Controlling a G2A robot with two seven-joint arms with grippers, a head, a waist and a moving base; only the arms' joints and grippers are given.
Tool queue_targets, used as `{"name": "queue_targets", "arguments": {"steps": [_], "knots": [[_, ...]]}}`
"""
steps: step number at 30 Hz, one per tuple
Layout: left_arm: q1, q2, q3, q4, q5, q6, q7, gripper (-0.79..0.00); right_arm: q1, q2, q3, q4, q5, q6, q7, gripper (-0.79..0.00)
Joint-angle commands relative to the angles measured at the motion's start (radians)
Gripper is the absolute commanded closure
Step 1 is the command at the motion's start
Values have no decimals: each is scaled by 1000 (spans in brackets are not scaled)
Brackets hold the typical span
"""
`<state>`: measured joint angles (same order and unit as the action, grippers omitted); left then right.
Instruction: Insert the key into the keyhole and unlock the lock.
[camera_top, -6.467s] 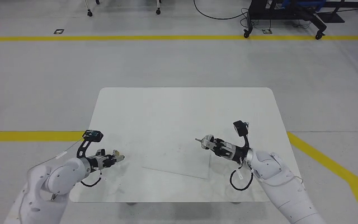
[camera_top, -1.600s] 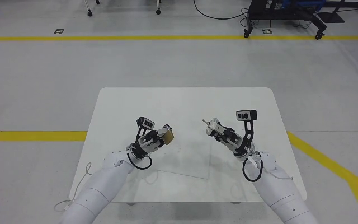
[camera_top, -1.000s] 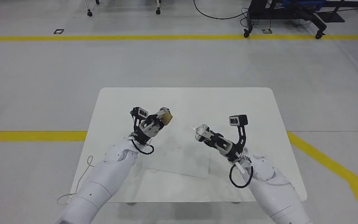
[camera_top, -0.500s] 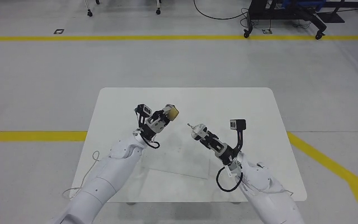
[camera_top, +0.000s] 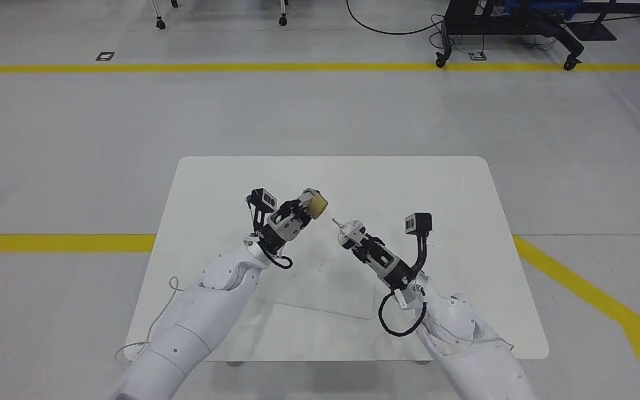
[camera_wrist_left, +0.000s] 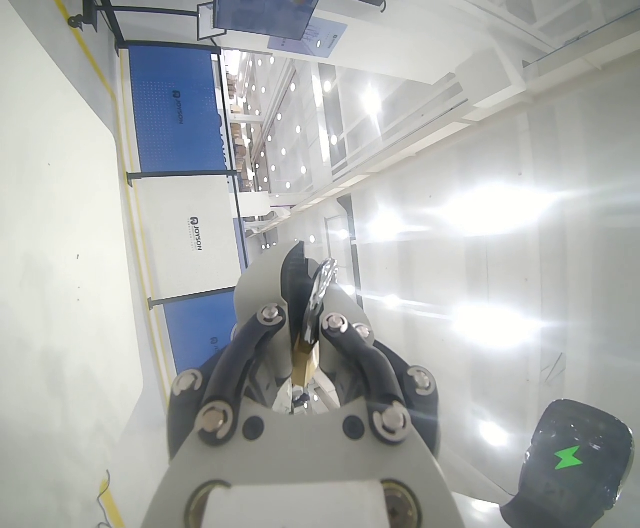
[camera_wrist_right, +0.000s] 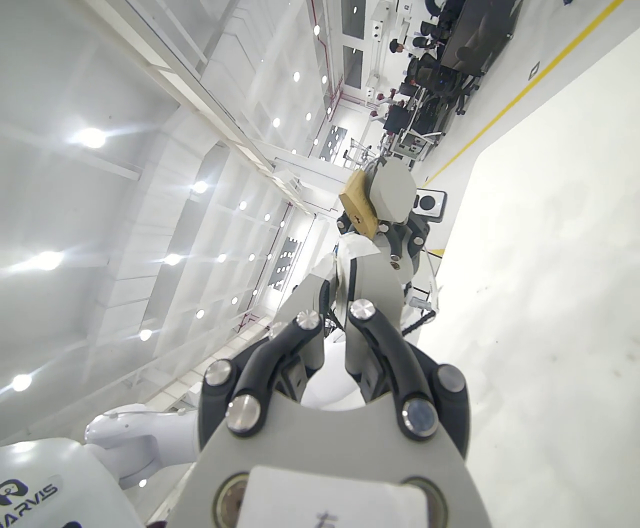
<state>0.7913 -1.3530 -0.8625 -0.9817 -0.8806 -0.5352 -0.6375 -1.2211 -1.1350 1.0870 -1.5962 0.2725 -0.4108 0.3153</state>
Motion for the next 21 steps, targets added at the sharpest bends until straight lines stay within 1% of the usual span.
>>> {"name": "queue_targets", "arguments": {"steps": [1, 3, 8, 11, 16, 21], "knots": [[6, 1, -10, -12, 33, -1, 21, 0, 1, -4, -2, 0, 0, 7, -14, 0], [14, 2, -18, -25, 62, -1, 40, 0, -1, -7, -2, 1, -6, 16, -30, 0], [30, 5, -29, -53, 216, -3, 140, 0, -6, -13, -5, -2, -17, 53, -45, 0], [45, 7, -37, -80, 279, 13, 181, 0, -7, -17, -8, -5, -33, 70, -54, 0], [71, 8, -56, -124, 307, 42, 200, 0, -10, -22, -9, -10, -57, 80, -65, 0], [88, 6, -74, -144, 302, 62, 189, 0, -12, -28, -4, -9, -69, 87, -75, 0]]}}
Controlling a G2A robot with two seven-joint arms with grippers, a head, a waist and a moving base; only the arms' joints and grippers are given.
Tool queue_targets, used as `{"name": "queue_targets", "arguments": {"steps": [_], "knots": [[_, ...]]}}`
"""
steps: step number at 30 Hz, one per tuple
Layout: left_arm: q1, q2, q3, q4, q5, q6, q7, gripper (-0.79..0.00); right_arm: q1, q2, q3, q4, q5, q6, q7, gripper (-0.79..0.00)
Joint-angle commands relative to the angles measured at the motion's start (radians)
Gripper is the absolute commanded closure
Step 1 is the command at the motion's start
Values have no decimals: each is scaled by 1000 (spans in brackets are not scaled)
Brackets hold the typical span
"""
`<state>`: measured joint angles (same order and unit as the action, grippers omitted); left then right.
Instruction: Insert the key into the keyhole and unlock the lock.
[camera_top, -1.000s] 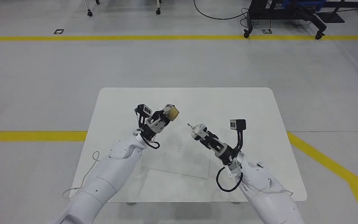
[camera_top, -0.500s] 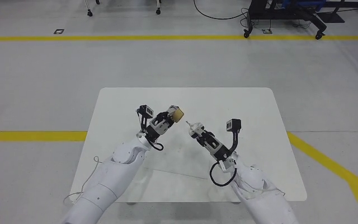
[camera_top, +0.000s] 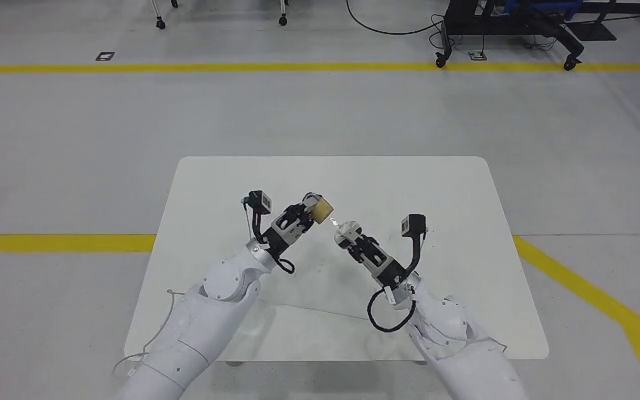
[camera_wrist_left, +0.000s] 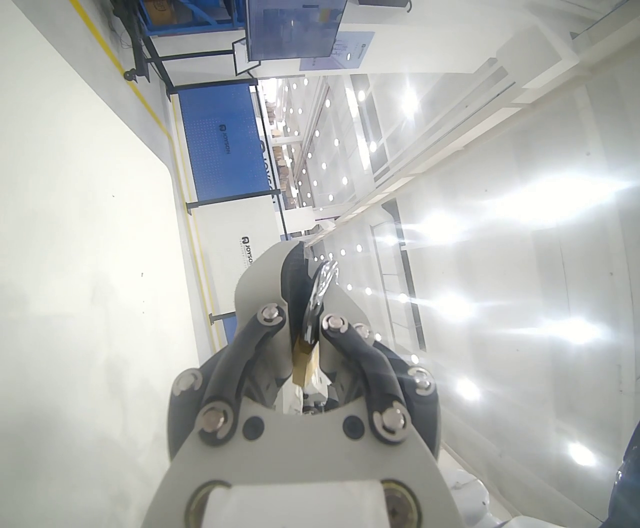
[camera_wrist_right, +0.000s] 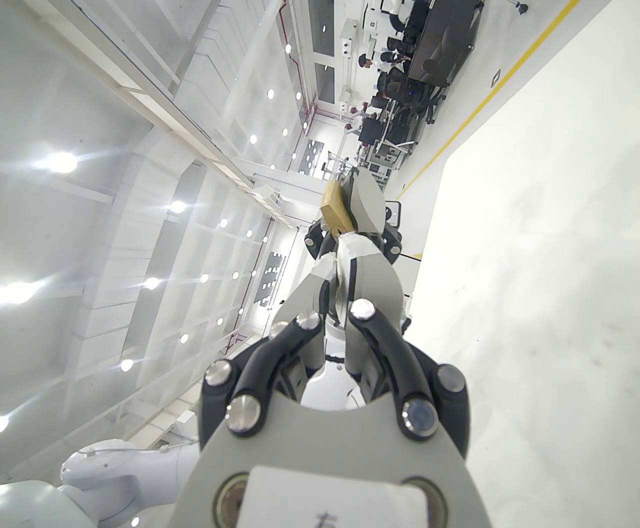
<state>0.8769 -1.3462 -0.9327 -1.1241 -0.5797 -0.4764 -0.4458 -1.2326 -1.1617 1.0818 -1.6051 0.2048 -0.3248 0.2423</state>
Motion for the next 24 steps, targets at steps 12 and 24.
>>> {"name": "queue_targets", "arguments": {"steps": [12, 24], "knots": [[17, -8, -29, -6, 34, 22, -9, 0, -3, -13, 7, 2, -25, 1, -3, 0], [23, -18, -45, -4, 57, 30, -16, 0, 7, -26, 7, 18, -36, 20, 3, 0]]}}
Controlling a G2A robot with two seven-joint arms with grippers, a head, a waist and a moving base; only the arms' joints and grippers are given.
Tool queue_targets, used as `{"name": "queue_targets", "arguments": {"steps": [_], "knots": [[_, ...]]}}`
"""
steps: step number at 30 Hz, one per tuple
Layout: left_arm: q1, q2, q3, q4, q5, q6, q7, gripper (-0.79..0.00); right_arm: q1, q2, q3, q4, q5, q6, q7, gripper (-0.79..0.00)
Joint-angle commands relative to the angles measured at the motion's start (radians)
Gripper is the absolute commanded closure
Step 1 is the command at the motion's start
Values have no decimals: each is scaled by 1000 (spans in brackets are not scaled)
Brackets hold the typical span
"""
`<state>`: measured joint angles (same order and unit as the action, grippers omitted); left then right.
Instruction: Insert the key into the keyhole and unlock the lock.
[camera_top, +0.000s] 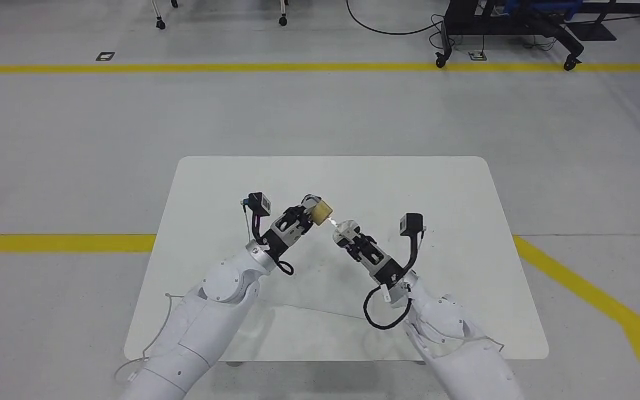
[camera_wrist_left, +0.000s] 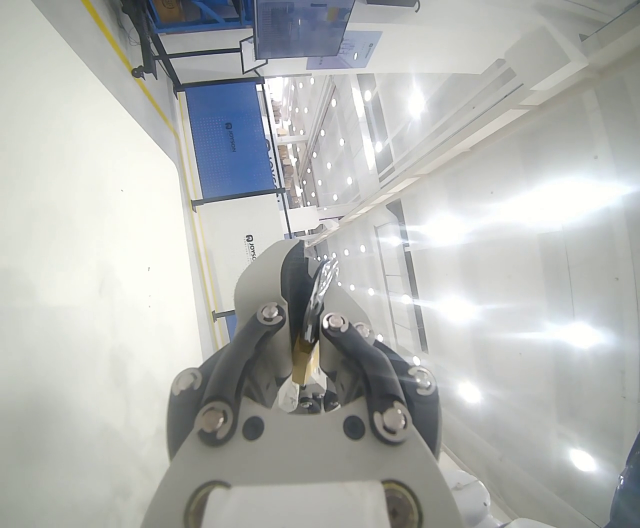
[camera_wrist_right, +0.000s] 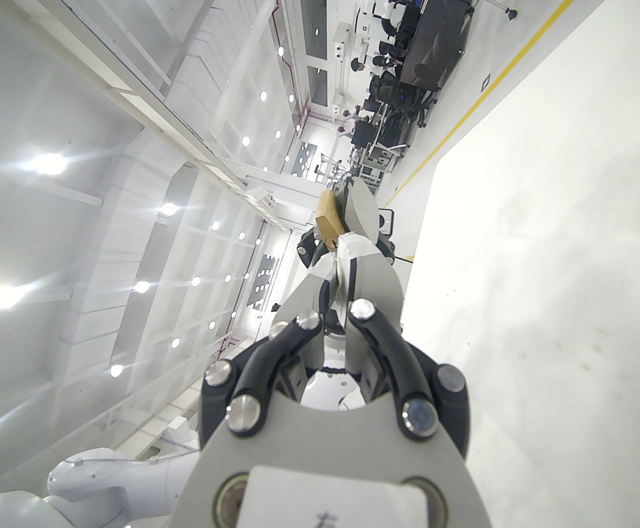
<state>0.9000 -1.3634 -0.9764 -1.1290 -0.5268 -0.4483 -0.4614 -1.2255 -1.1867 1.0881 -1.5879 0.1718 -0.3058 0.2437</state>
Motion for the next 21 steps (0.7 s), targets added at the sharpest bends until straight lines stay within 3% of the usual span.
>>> {"name": "queue_targets", "arguments": {"steps": [1, 21], "knots": [[0, -2, -2, 2, 5, 3, 0, 0, 0, -2, 1, 0, -3, 1, 3, 0], [-7, -19, -21, 17, 35, 41, -8, 0, -24, -15, 13, -6, -36, -2, 14, 0]]}}
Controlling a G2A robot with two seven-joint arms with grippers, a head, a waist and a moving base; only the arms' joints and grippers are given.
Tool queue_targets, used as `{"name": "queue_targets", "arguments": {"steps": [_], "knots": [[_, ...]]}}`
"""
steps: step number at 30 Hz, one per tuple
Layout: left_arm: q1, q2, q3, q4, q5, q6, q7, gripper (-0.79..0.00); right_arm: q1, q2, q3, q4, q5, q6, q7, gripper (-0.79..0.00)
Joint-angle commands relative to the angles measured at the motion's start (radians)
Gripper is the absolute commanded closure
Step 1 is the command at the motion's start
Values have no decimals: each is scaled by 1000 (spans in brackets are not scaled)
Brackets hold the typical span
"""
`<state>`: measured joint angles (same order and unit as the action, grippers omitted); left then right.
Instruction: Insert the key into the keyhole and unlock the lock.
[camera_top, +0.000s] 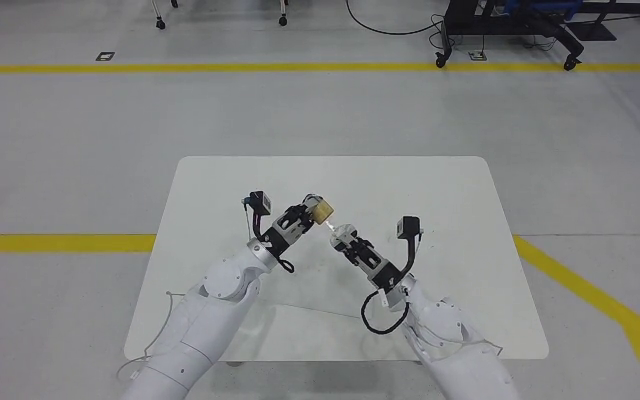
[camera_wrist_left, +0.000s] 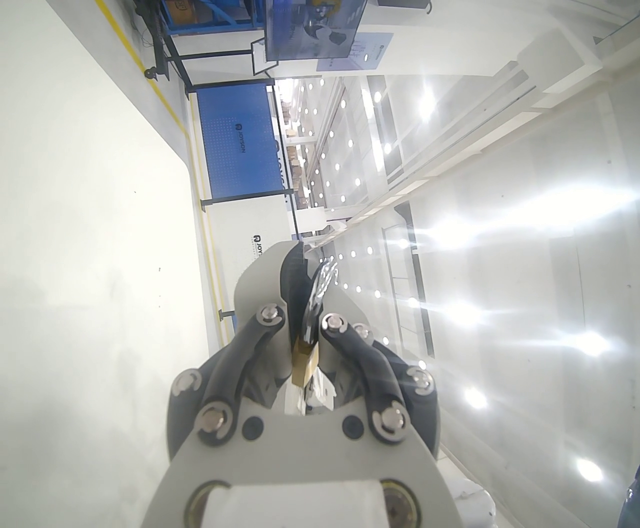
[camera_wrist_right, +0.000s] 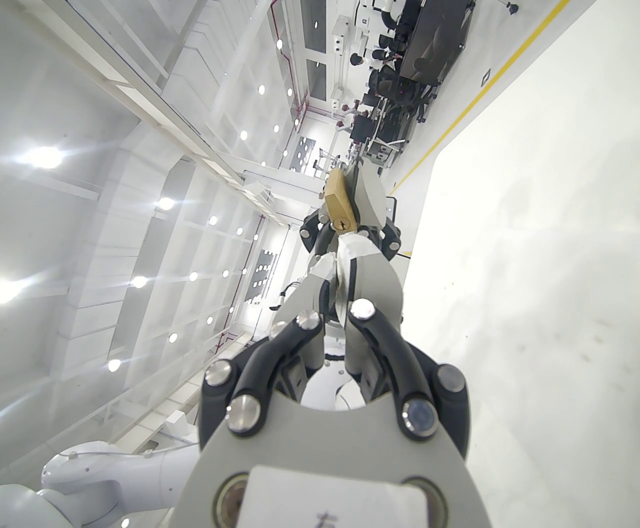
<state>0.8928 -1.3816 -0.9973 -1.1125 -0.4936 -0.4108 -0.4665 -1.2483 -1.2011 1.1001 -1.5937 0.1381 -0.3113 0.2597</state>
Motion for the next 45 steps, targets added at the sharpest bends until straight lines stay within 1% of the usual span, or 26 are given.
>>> {"name": "queue_targets", "arguments": {"steps": [1, 15, 21, 26, 33, 36, 41, 45], "knots": [[0, -2, -1, 1, 2, 5, -4, 0, -2, -1, 2, -1, -4, 5, -4, 0], [3, -14, -2, 6, 19, 18, -23, 0, -13, -11, 11, -3, -20, 9, -9, 0], [6, -15, -6, -1, 76, 12, 4, 0, -20, -14, 15, -9, -47, 13, -23, 0], [18, -16, -12, -18, 101, 18, 18, 0, -21, -16, 13, -11, -85, 37, -21, 0], [28, -18, -26, -28, 76, 35, -3, 0, -20, -21, 18, -14, -97, 43, -25, 0], [31, -19, -36, -22, 52, 50, -14, 0, -28, -21, 25, -20, -98, 33, -25, 0], [29, -19, -46, -26, 20, 119, -43, 0, -31, -23, 37, -21, -103, 36, -30, 0], [34, -18, -54, -37, 12, 154, -61, 0, -31, -25, 38, -19, -103, 35, -24, 0]]}}
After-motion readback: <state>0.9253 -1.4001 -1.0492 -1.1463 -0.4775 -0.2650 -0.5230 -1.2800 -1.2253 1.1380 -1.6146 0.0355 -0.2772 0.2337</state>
